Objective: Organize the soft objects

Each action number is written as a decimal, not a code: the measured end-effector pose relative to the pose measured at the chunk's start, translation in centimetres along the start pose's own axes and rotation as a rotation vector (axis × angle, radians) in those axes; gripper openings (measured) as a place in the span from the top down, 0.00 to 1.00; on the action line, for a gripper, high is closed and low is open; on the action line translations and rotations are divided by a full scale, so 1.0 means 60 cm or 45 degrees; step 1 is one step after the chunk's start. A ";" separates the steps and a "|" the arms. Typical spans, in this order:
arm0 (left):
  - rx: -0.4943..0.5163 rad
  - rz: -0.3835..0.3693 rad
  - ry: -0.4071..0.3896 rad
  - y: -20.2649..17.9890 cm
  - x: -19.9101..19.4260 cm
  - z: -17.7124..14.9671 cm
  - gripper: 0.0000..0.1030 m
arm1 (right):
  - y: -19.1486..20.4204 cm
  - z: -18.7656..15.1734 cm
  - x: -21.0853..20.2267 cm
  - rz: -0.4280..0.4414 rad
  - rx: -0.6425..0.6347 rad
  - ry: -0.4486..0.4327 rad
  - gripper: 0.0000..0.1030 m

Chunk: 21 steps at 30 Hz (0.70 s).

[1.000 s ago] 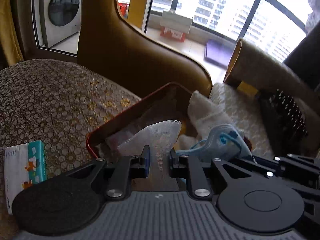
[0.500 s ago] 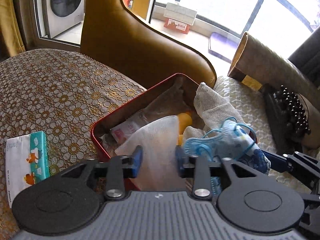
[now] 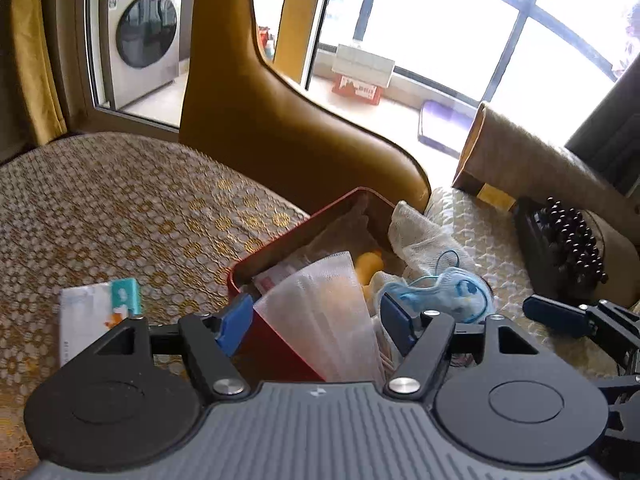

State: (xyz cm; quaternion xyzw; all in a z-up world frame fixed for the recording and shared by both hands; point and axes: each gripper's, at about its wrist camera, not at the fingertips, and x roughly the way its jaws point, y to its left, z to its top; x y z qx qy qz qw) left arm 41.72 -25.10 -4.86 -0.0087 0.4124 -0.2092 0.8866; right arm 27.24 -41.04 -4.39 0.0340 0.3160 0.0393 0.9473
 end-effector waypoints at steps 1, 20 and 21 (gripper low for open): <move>0.004 0.002 -0.007 0.000 -0.007 0.000 0.31 | 0.002 0.001 -0.006 -0.003 -0.004 -0.008 0.31; 0.121 0.072 -0.200 0.026 -0.200 -0.075 0.21 | 0.069 -0.007 -0.124 0.036 -0.037 -0.164 0.08; 0.125 0.081 -0.211 0.028 -0.210 -0.081 0.21 | 0.076 -0.010 -0.131 0.044 -0.049 -0.176 0.08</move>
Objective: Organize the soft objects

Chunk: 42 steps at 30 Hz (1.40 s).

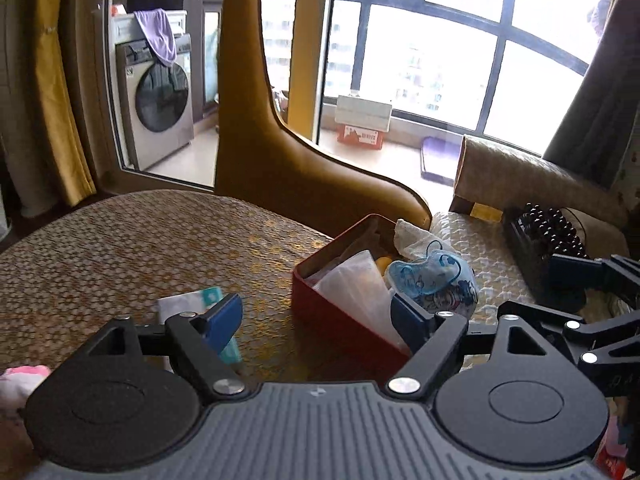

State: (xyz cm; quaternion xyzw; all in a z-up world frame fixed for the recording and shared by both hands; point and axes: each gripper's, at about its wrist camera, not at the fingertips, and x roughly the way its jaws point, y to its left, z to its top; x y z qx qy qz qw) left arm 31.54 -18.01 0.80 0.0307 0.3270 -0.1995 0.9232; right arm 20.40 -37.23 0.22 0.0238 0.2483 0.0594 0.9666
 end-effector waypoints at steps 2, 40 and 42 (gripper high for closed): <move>0.006 0.016 -0.018 0.006 -0.021 -0.007 0.21 | 0.015 -0.002 -0.013 0.016 -0.021 -0.022 0.06; -0.027 0.148 -0.251 0.037 -0.267 -0.185 0.03 | 0.158 -0.087 -0.154 0.152 -0.045 -0.259 0.00; -0.031 0.142 -0.257 0.034 -0.271 -0.188 0.03 | 0.163 -0.090 -0.158 0.146 -0.055 -0.269 0.00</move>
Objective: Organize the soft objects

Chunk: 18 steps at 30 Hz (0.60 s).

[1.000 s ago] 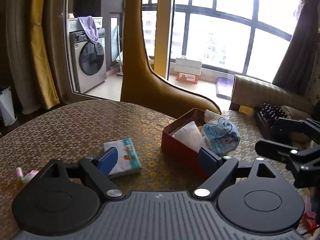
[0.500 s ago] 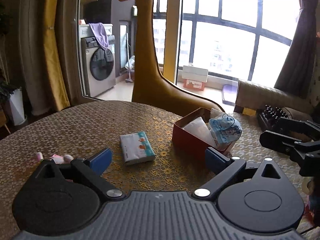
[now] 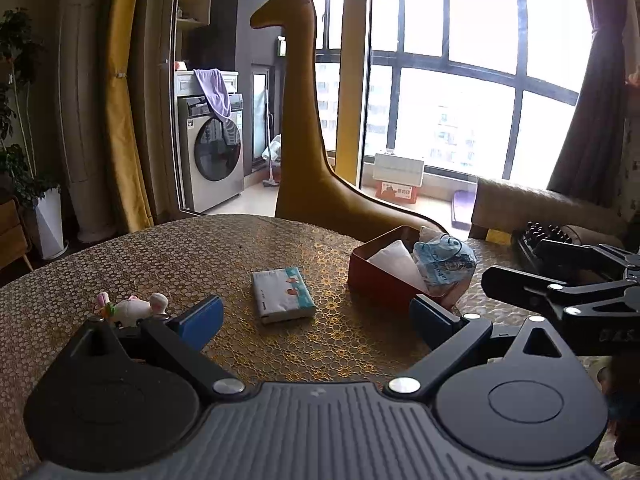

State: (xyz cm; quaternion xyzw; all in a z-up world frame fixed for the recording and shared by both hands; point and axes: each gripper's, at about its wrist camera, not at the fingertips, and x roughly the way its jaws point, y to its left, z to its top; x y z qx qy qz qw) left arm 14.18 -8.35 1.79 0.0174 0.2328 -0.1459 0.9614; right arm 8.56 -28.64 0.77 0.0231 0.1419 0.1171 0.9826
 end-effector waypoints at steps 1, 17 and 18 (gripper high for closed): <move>0.000 -0.002 -0.001 -0.002 -0.001 -0.001 0.03 | 0.001 0.000 -0.002 -0.004 -0.004 -0.003 0.00; -0.007 -0.007 -0.028 -0.009 -0.009 -0.009 0.03 | 0.006 -0.006 -0.008 -0.024 -0.010 -0.015 0.00; -0.008 -0.005 -0.029 -0.008 -0.009 -0.009 0.03 | 0.007 -0.006 -0.008 -0.025 -0.009 -0.016 0.00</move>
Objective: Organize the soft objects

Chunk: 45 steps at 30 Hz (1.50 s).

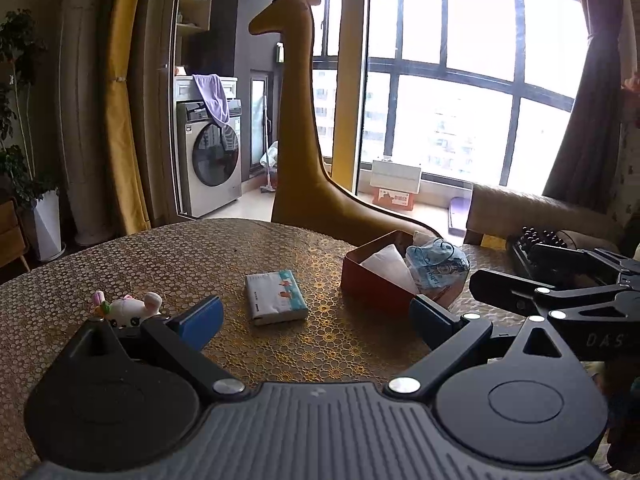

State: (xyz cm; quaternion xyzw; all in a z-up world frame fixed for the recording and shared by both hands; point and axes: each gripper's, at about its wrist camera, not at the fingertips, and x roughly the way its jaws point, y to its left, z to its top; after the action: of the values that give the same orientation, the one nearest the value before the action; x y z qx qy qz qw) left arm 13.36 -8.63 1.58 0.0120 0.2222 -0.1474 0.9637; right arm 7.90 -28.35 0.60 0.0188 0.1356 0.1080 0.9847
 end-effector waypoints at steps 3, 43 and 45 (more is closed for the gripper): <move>-0.003 0.010 0.000 0.000 -0.002 -0.002 0.03 | 0.001 -0.001 0.000 0.001 0.004 0.002 0.00; -0.042 0.037 0.020 0.007 -0.015 -0.006 0.03 | 0.014 -0.001 -0.004 0.000 -0.013 0.012 0.00; -0.044 0.038 0.022 0.008 -0.017 -0.006 0.03 | 0.015 -0.002 -0.004 0.004 -0.011 0.013 0.00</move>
State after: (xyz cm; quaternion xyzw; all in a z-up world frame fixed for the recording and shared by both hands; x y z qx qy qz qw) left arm 12.49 -7.87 1.65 -0.0002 0.2327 -0.1292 0.9639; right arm 7.44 -27.51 0.60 0.0142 0.1402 0.1103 0.9839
